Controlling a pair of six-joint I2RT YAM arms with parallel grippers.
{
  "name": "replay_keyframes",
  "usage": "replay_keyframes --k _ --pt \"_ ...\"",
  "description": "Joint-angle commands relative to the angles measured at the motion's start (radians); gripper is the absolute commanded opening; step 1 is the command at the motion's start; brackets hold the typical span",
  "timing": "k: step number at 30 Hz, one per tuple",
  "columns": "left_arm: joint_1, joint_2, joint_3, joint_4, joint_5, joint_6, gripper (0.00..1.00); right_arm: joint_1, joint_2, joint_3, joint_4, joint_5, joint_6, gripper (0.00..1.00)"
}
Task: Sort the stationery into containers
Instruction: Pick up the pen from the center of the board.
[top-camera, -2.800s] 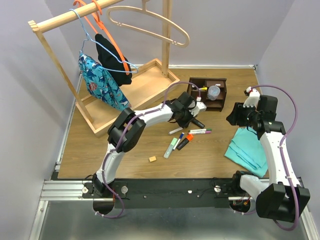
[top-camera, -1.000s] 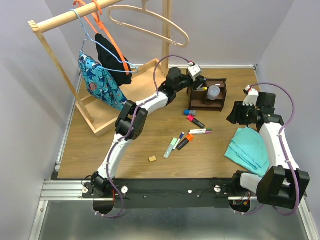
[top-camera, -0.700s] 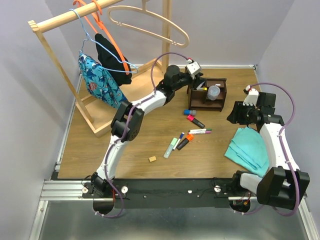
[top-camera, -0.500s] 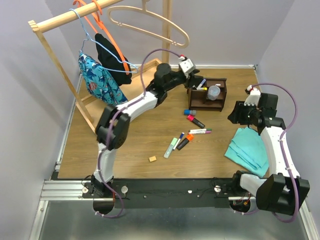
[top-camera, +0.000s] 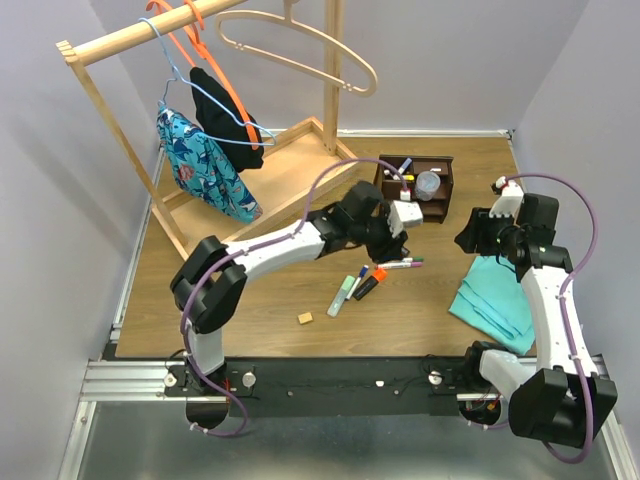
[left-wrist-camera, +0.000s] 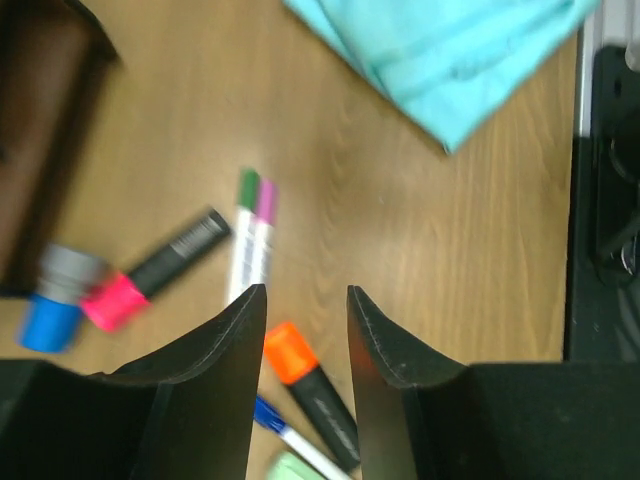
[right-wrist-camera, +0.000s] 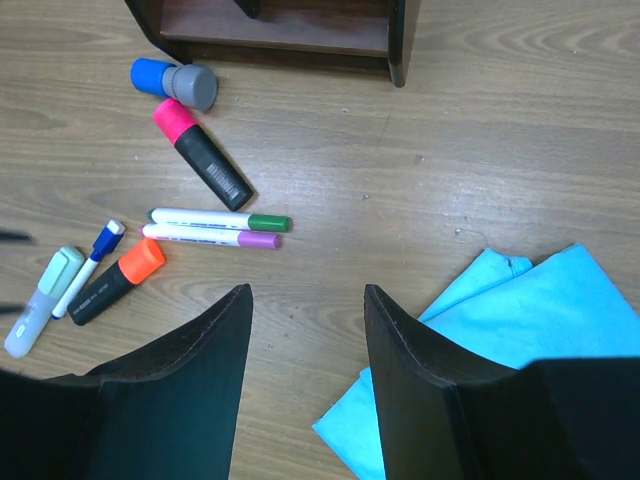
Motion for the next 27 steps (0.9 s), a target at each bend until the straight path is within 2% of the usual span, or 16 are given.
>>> replay_keyframes --k 1,9,13,17,23,27 --pt "-0.042 0.042 0.011 -0.263 -0.185 -0.046 0.47 -0.006 -0.029 -0.016 0.0 -0.019 0.007 0.57" --pt "-0.047 0.104 0.017 -0.347 -0.326 -0.088 0.48 -0.006 -0.015 0.033 -0.002 -0.037 0.01 0.57" --pt "-0.048 0.133 0.037 -0.398 -0.355 -0.04 0.48 -0.006 0.003 0.079 0.009 -0.092 0.057 0.57" --pt "-0.027 0.192 0.075 -0.412 -0.342 -0.055 0.47 -0.006 0.032 0.149 -0.029 -0.12 0.105 0.57" --pt "0.026 0.311 0.17 -0.462 -0.316 -0.123 0.45 -0.006 0.02 0.249 -0.129 -0.034 0.016 0.57" --pt "0.004 0.341 0.166 -0.464 -0.341 -0.12 0.41 -0.006 -0.014 0.263 -0.169 -0.028 -0.022 0.57"
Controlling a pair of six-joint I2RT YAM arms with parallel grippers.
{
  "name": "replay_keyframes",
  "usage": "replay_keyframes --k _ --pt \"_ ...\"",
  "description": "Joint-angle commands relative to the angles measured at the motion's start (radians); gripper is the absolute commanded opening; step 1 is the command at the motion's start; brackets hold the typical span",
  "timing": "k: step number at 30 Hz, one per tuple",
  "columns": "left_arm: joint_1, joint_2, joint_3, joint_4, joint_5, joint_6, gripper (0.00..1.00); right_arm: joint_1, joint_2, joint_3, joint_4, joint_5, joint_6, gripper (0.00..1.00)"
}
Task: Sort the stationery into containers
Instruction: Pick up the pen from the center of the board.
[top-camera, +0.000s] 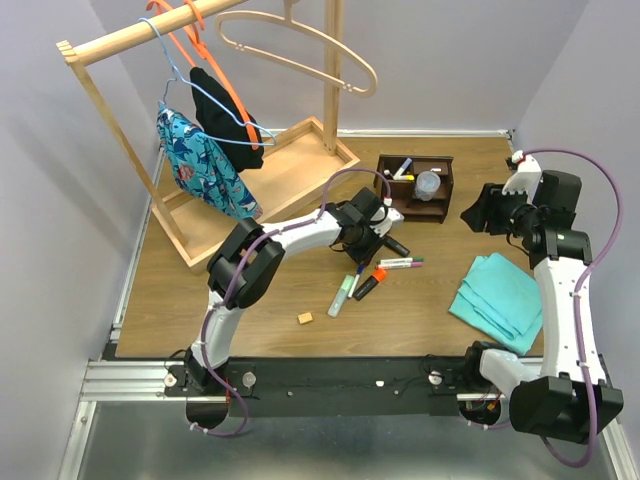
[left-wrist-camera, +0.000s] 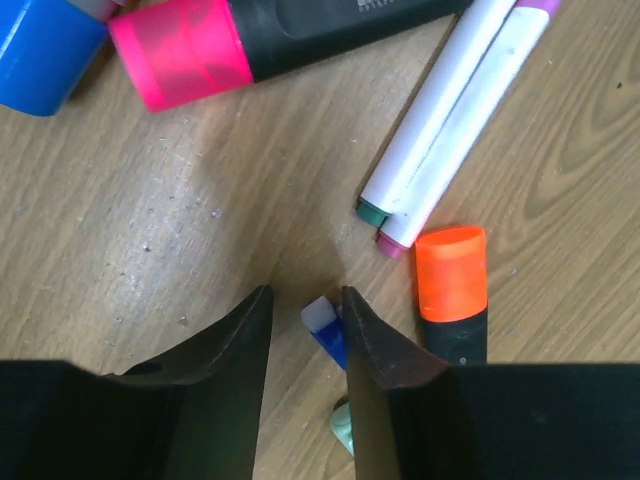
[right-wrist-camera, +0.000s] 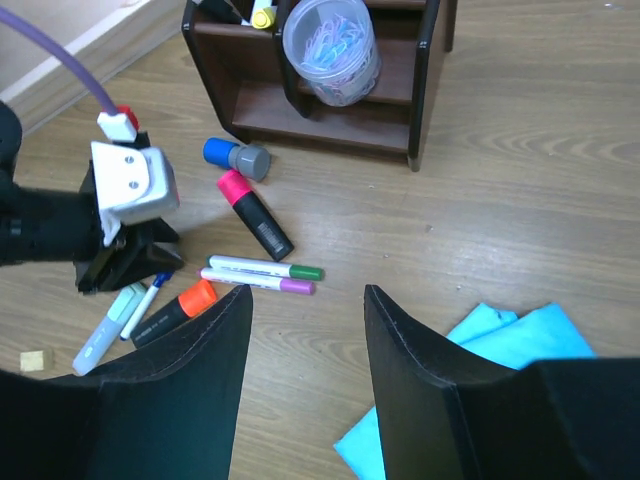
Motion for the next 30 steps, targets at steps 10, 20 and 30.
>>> replay_keyframes --k 10,20,30 --pt "-0.139 -0.047 -0.114 -0.092 -0.118 0.097 0.38 -0.005 -0.16 -0.079 0.009 -0.05 0.037 0.57" --pt "-0.131 -0.093 -0.154 -0.096 -0.222 0.093 0.51 -0.005 -0.141 -0.053 0.0 -0.036 0.006 0.57" --pt "-0.133 -0.136 -0.266 -0.099 -0.187 0.07 0.47 -0.005 -0.121 -0.071 0.018 -0.046 0.011 0.57"
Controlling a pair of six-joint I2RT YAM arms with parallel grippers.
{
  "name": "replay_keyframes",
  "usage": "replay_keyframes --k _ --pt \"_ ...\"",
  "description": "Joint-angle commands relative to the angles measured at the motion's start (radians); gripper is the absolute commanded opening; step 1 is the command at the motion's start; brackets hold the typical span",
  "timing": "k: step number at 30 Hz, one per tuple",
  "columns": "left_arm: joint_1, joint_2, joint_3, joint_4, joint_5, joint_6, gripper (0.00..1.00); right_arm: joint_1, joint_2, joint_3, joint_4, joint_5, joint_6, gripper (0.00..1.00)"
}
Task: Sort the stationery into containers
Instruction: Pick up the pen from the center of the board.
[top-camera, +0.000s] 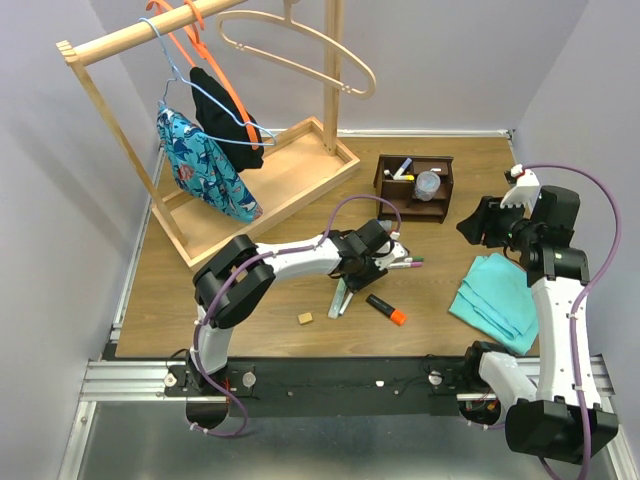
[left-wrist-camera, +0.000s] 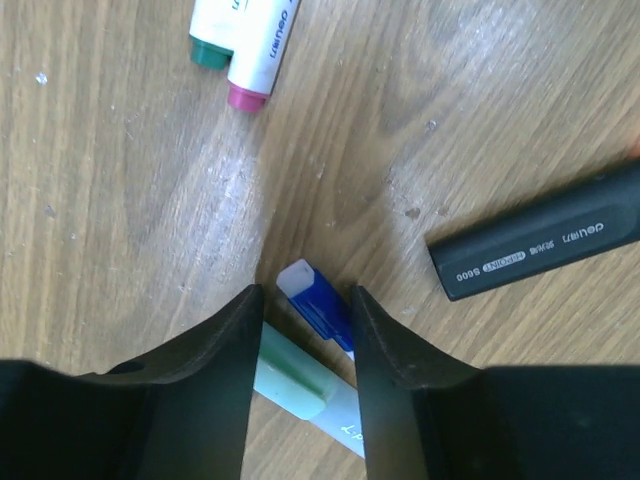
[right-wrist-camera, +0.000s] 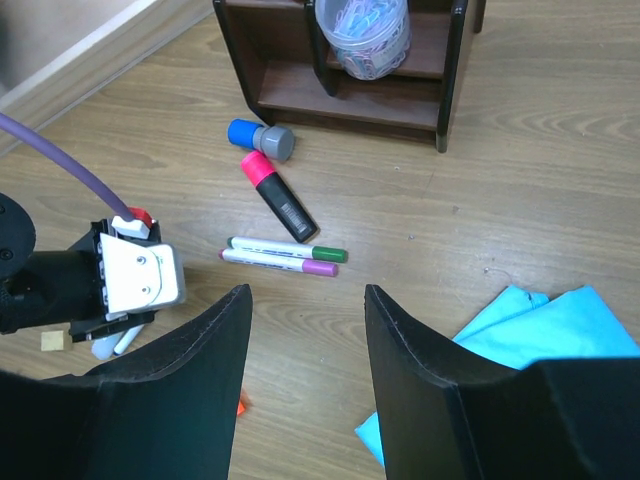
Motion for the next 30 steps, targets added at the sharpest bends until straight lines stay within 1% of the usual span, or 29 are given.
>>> replay_keyframes --k 1,3,6,8,13,15,18,19,20,21,22,23,25,26,27,29,30 --pt "0.002 0.012 -0.055 -0.096 -0.005 -0.005 0.43 -0.005 0.004 0.013 0.03 -0.014 -0.009 0.57" --pt "0.001 0.02 -0.055 -0.102 0.019 -0.008 0.4 -0.005 0.007 0.016 0.028 -0.02 -0.011 0.57" --pt "-0.01 0.024 -0.063 -0.105 0.021 -0.018 0.41 -0.005 0.021 0.029 0.025 -0.023 -0.02 0.57" --pt "-0.021 0.026 -0.068 -0.109 0.025 -0.021 0.4 -0.005 0.024 0.032 0.025 -0.018 -0.021 0.57" --pt "-0.039 0.017 -0.095 -0.117 0.048 -0.023 0.31 -0.005 0.016 0.026 0.016 -0.023 -0.031 0.57" --pt "-0.048 0.012 -0.103 -0.122 0.05 -0.026 0.3 -0.005 0.012 0.024 0.013 -0.023 -0.034 0.57" --pt "-0.056 0.007 -0.101 -0.123 0.056 -0.023 0.26 -0.005 0.002 0.017 0.013 -0.021 -0.031 0.57" --pt "-0.056 0.006 -0.098 -0.125 0.058 -0.017 0.21 -0.005 0.001 0.017 0.013 -0.021 -0.031 0.57" --pt "-0.056 0.004 -0.091 -0.126 0.074 -0.017 0.18 -0.005 -0.001 0.017 0.013 -0.023 -0.029 0.57" --pt "-0.057 0.003 -0.065 -0.135 0.09 -0.015 0.15 -0.005 0.001 0.017 0.011 -0.023 -0.031 0.57" --pt "-0.057 0.003 -0.048 -0.143 0.1 -0.012 0.08 -0.005 0.001 0.02 0.01 -0.021 -0.031 0.57" --pt "-0.057 0.001 -0.028 -0.149 0.134 -0.009 0.05 -0.005 0.001 0.021 0.005 -0.02 -0.034 0.57" --pt "-0.054 0.01 0.07 -0.203 0.168 0.003 0.0 -0.005 0.008 0.026 0.002 -0.015 -0.04 0.57" --pt "-0.05 0.021 0.118 -0.232 0.202 0.012 0.0 -0.005 0.012 0.026 0.002 -0.014 -0.041 0.57" --pt "-0.044 0.044 0.224 -0.296 0.269 0.014 0.0 -0.005 0.018 0.029 0.002 -0.014 -0.04 0.57" --pt "-0.022 0.079 0.36 -0.373 0.353 0.018 0.0 -0.005 0.036 0.032 0.007 -0.011 -0.041 0.57" --pt "-0.018 0.084 0.49 -0.428 0.395 0.02 0.0 -0.005 0.042 0.039 0.008 -0.006 -0.041 0.57"
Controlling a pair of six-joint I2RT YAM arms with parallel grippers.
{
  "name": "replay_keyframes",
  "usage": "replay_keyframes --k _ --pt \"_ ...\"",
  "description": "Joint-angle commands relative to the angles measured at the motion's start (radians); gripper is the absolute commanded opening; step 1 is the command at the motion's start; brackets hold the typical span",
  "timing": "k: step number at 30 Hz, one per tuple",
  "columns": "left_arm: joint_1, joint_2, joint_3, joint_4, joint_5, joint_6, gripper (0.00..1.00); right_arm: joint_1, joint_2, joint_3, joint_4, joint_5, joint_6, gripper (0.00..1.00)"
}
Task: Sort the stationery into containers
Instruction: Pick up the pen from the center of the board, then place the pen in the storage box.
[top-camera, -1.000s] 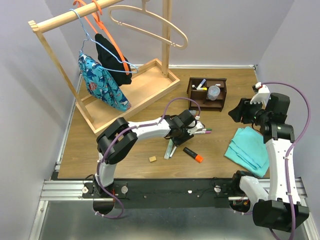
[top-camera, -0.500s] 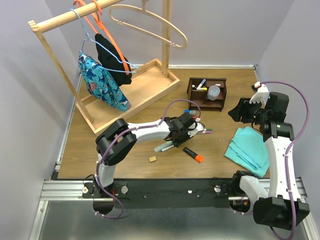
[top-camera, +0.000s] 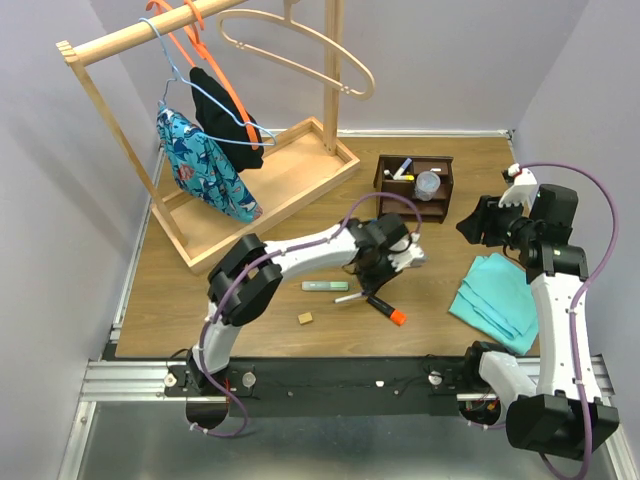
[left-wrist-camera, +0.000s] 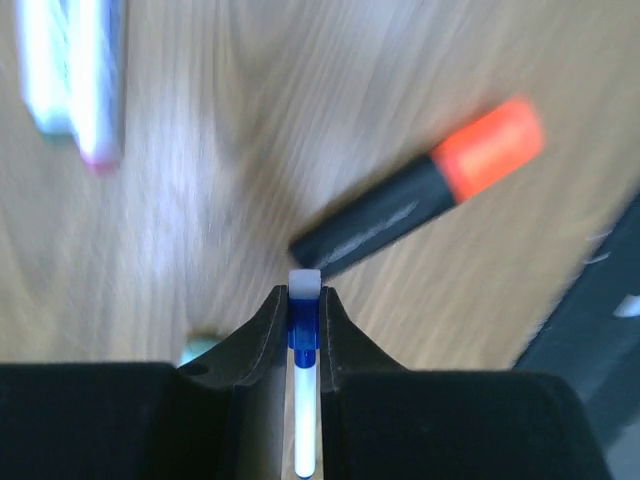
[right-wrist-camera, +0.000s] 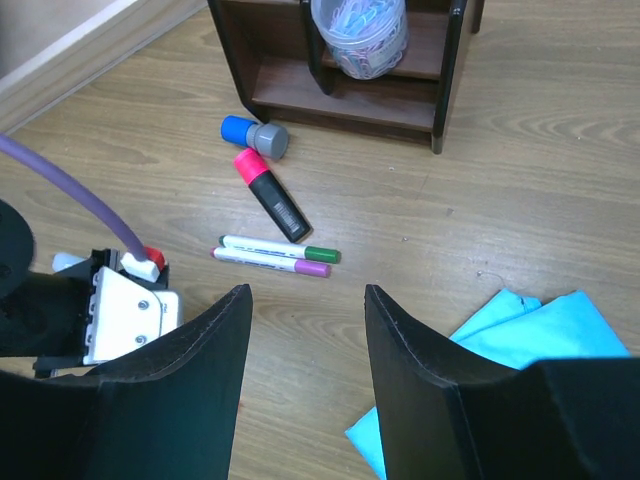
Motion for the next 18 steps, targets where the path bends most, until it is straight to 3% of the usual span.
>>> replay_keyframes --k 1,6,8,11,12,15,18 --pt "0.034 0.04 0.391 -0.219 0.252 0.029 0.0 -0.005 0.03 0.043 0.004 -0.004 -0.014 0.57" --pt "0.118 0.097 0.774 -0.258 0.349 0.066 0.0 -0.005 0.081 0.066 0.02 0.019 -0.029 0.57" --pt "0.155 0.086 0.772 -0.16 0.381 0.062 0.0 -0.005 0.09 0.067 0.033 0.027 -0.029 0.57" --pt "0.242 -0.01 0.534 0.273 0.465 -0.005 0.0 -0.007 0.117 0.072 0.046 0.029 -0.026 0.57" --pt "0.262 -0.068 0.373 0.577 0.489 -0.035 0.0 -0.007 0.125 0.073 0.046 0.03 -0.027 0.57" --pt "0.312 -0.098 0.206 1.011 0.486 -0.053 0.0 -0.007 0.159 0.089 0.044 0.039 -0.032 0.57" --pt "0.339 -0.005 0.284 1.131 0.434 -0.062 0.0 -0.007 0.193 0.115 0.037 0.055 -0.047 0.57"
